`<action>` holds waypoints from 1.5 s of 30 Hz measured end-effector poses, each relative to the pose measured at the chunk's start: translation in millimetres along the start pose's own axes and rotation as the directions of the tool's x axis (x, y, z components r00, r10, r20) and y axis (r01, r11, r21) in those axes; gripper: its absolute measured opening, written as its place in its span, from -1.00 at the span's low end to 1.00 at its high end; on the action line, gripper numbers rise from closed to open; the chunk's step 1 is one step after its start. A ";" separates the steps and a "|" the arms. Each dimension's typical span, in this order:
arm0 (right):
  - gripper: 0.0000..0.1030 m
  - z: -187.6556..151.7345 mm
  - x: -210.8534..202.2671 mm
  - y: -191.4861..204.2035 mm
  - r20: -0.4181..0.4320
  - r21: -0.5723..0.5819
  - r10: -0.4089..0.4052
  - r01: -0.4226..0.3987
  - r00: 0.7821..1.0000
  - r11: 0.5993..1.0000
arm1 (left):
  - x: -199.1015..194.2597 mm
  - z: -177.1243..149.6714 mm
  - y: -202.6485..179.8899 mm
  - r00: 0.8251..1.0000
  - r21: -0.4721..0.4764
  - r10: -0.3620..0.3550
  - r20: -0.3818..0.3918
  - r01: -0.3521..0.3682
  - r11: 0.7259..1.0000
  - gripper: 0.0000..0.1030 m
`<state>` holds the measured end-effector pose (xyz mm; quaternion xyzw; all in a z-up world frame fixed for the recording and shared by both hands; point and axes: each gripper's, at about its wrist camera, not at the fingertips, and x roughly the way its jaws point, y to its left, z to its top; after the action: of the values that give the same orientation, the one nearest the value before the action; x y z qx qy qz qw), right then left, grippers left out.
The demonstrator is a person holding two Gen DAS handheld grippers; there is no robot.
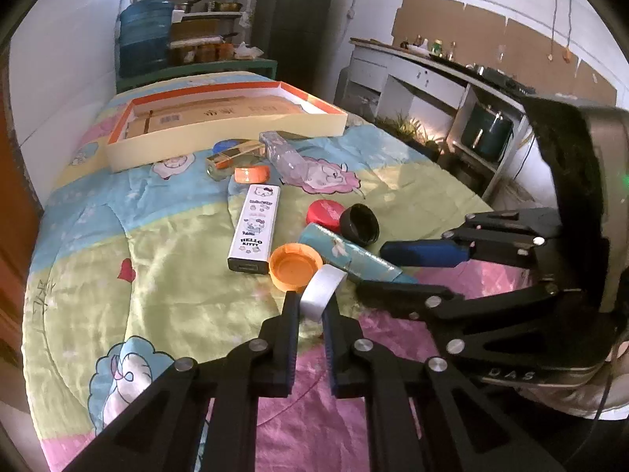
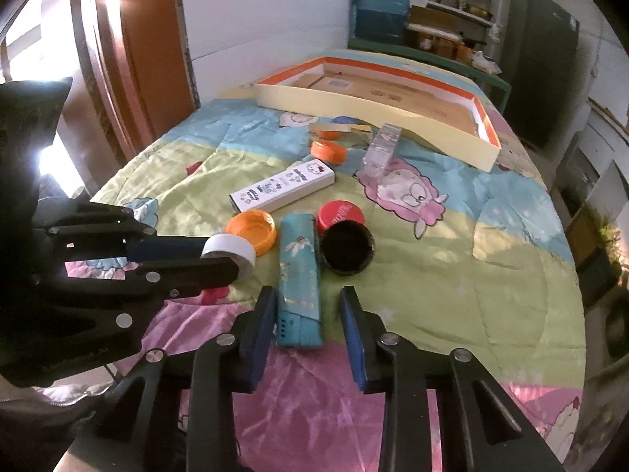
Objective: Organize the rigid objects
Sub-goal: 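Grasp the teal tube with the right gripper while the left gripper grasps the white tape roll, then carry the teal tube and white tape roll with both grippers into the box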
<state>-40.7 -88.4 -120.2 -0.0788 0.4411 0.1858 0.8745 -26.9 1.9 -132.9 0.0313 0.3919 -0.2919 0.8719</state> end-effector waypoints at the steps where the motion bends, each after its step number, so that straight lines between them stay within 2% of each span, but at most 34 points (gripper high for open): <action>1: -0.34 1.7 1.2 0.8 -0.001 -0.003 0.009 -0.009 1.000 1.000 | -1.5 -0.2 0.4 1.000 -0.006 -0.002 0.004 0.002 1.000 -0.78; 3: -0.37 3.1 2.1 1.9 -0.004 -0.005 0.021 -0.021 1.000 1.000 | -5.6 -0.8 0.6 1.000 -0.016 0.001 0.014 0.000 1.000 -0.78; 5: -0.57 6.2 4.1 3.2 -0.006 -0.009 0.035 -0.035 0.999 0.999 | -8.9 -0.7 2.0 1.000 -0.027 0.009 0.020 -0.008 1.000 -0.78; 14: -0.57 11.6 4.3 3.3 -0.003 0.009 0.095 -0.095 0.995 0.995 | -27.1 7.6 8.9 0.997 -0.066 0.047 0.053 -0.044 0.997 -0.78; 19: -0.57 17.1 -7.1 -0.2 0.030 0.029 0.098 -0.099 0.995 0.995 | -35.1 21.6 11.0 0.994 -0.084 0.082 0.068 -0.077 0.993 -0.78; 25: -0.57 37.0 -23.9 -7.5 0.068 0.038 0.043 -0.046 0.997 0.998 | -39.4 46.4 9.5 0.984 -0.085 0.161 0.081 -0.154 0.984 -0.78; 34: -0.57 64.8 -37.3 -17.5 0.117 0.048 -0.028 0.022 0.993 0.999 | -37.3 81.6 12.9 0.969 -0.149 0.232 0.084 -0.218 0.965 -0.78; 41: -0.57 78.8 -41.0 -31.8 0.144 0.064 -0.047 0.038 0.988 0.997 | -33.5 114.0 16.1 0.950 -0.198 0.301 0.086 -0.280 0.939 -0.78; 45: -0.57 89.8 -41.7 -40.6 0.160 0.073 -0.054 0.043 0.986 0.996 | -30.0 132.3 17.6 0.933 -0.208 0.350 0.089 -0.326 0.922 -0.78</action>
<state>19.4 -109.3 -34.1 -0.0440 0.3726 0.1547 0.9140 54.8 -6.5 -23.6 -0.0026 0.3517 -0.0996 0.9308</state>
